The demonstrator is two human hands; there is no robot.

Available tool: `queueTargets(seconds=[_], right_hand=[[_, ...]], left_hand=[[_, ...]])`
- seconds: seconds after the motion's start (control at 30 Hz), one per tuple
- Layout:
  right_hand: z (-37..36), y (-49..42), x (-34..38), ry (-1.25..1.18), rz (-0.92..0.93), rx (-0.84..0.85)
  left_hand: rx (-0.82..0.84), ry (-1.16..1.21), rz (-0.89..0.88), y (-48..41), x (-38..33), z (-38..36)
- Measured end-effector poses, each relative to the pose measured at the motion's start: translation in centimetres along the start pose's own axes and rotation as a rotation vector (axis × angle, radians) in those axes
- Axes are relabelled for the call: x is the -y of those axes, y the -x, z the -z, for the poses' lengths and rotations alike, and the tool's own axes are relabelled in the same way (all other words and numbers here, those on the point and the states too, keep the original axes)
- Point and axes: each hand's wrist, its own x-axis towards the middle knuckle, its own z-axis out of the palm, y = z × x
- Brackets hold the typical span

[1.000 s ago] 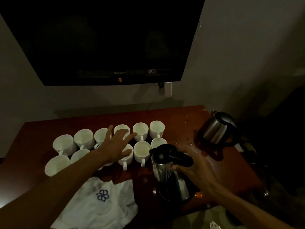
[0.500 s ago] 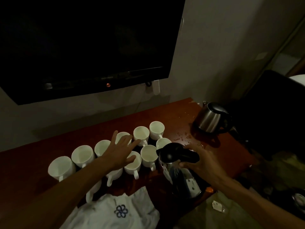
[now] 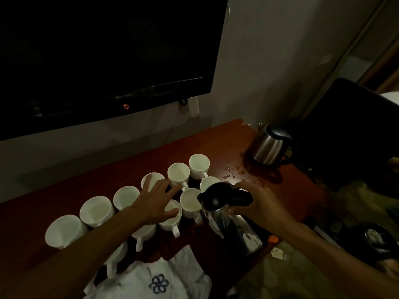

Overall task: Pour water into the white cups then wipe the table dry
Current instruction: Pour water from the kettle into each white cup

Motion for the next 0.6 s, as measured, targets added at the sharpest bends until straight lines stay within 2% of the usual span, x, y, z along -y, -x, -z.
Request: queueTargets(seconds=[0.37, 0.6], right_hand=[[-0.2, 0.4, 0.8, 0.047, -0.044, -0.032], [-0.5, 0.9, 1.3, 0.076, -0.050, 0.031]], left_hand=[[0.029, -0.004, 0.044, 0.1, 0.3, -1.5], [0.049, -0.016, 0.047, 0.3, 0.4, -1.9]])
